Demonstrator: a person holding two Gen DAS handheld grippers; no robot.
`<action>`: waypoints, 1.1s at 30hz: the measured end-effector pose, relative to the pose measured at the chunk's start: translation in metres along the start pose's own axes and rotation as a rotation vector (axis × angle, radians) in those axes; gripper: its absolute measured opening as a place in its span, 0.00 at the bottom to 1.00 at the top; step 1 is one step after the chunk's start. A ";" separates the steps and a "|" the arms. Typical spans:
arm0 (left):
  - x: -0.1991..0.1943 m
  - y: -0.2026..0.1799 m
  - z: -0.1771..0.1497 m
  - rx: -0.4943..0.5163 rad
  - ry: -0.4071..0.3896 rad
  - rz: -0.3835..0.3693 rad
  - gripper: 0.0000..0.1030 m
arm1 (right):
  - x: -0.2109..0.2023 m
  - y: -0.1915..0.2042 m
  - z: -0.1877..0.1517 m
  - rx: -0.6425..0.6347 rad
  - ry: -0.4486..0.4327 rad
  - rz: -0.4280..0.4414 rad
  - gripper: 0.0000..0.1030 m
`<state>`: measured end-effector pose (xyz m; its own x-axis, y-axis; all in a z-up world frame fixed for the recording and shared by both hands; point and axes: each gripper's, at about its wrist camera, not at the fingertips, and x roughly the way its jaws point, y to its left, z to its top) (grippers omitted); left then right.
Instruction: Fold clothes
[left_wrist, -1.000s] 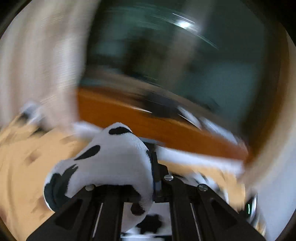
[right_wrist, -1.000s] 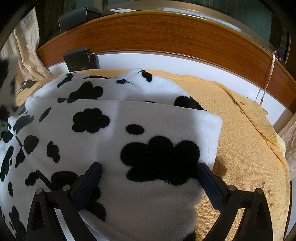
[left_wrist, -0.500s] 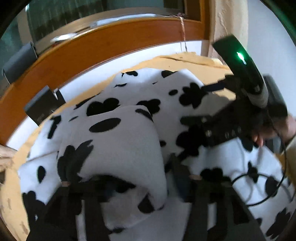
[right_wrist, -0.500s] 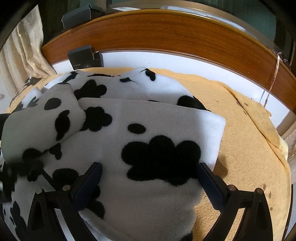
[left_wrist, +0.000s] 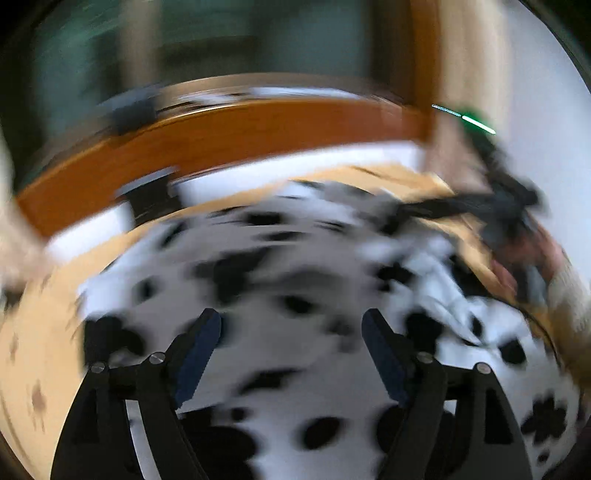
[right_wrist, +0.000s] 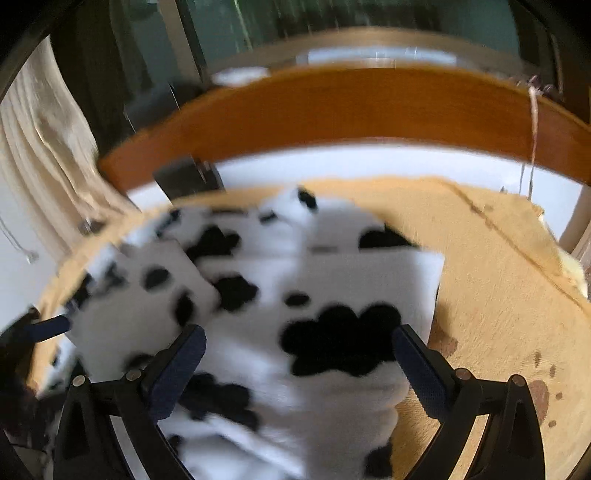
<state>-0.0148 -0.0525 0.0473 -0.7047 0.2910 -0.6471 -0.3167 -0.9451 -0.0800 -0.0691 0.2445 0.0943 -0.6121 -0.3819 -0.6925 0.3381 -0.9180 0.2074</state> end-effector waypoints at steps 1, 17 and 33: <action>0.000 0.023 0.001 -0.099 -0.001 0.015 0.80 | -0.006 0.009 0.002 -0.013 -0.015 0.007 0.99; 0.029 0.118 -0.031 -0.491 0.082 0.123 0.80 | 0.068 0.178 0.002 -0.607 0.065 -0.267 0.98; 0.040 0.112 -0.033 -0.454 0.108 0.151 0.87 | -0.042 -0.055 -0.025 0.182 -0.007 -0.279 0.98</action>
<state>-0.0576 -0.1515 -0.0128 -0.6439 0.1515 -0.7499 0.1095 -0.9518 -0.2864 -0.0444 0.3134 0.0947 -0.6683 -0.1128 -0.7353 0.0235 -0.9911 0.1308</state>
